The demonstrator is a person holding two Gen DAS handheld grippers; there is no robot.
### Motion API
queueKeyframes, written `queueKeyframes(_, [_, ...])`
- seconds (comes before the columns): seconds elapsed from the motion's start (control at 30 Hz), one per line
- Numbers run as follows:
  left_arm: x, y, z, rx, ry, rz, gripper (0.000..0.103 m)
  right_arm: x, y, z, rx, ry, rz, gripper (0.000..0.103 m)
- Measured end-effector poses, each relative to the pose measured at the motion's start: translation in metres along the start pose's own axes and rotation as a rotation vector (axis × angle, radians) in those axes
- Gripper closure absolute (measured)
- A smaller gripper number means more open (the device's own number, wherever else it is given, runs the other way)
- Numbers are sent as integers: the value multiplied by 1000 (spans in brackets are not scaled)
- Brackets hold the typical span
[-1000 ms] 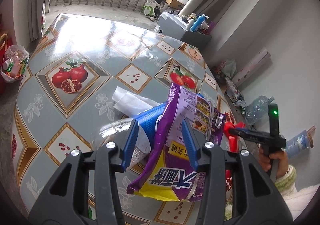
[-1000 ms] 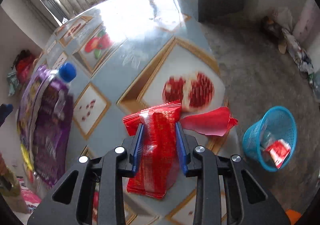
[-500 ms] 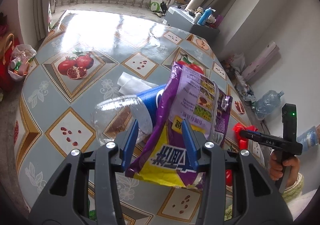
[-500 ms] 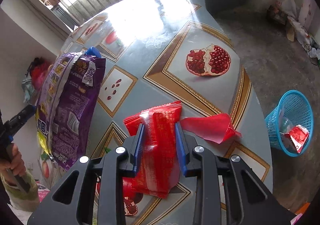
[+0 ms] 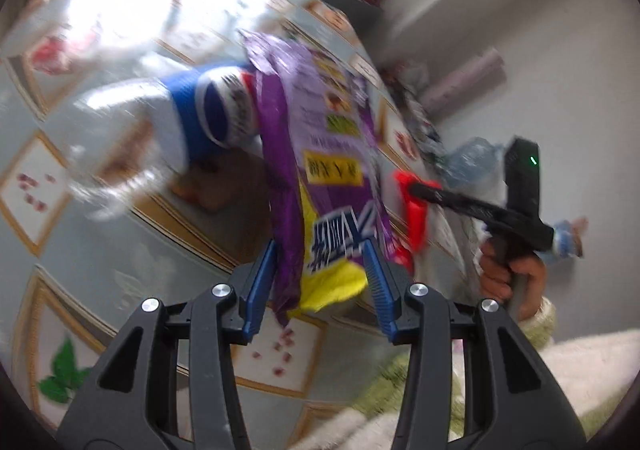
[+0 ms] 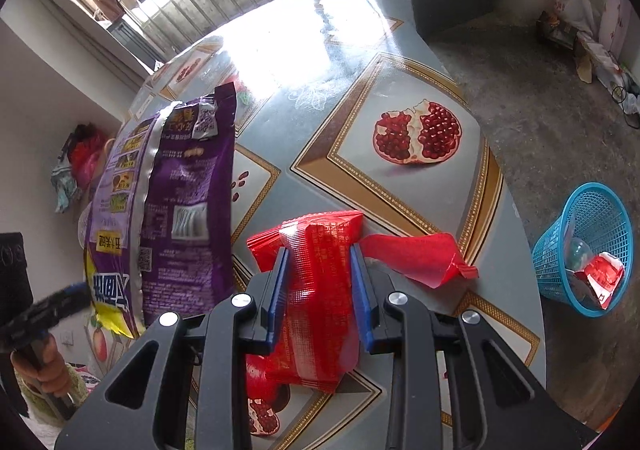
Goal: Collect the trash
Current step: 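Lift the red mesh bag with the right tool while the left tool lifts the purple bag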
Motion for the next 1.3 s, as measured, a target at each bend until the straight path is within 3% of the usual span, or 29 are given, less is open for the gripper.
queueKeyframes(0.13, [2,3,7,145,35,-26,58,0,1,-1,1,4,3,74])
queueKeyframes(0.17, [5,3,9,150,29,-38,58,0,1,-1,2,4,3,74])
queueKeyframes(0.43, [25,16,14,137,3,-99,58,2,-2,-3,5,17,-9,74])
queueKeyframes(0.57, [27,25,13,124,-1,-106,70,9,-16,-1,52,30,-51,74])
queueKeyframes(0.77, [18,35,-2,71,55,-62,72,12,-23,27,106,-40,-80,74])
queueKeyframes(0.93, [9,46,-15,17,69,-11,72,1,-4,43,74,-93,-40,74])
queueKeyframes(1.07, [8,53,-18,49,102,11,72,-4,9,43,70,-86,-7,74])
queueKeyframes(1.3, [16,51,-10,68,72,-23,72,-5,10,45,64,-98,-12,74])
Point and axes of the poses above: each gripper's, at about its wrist camera, not at the fingertips, and y roughly the way its jaws point, z to its left, x to its top, the point moved 5 cm from there along y, roughly the way its jaws point, and after that the axes turned 13 degrees about -x, right-handed, at the moved point
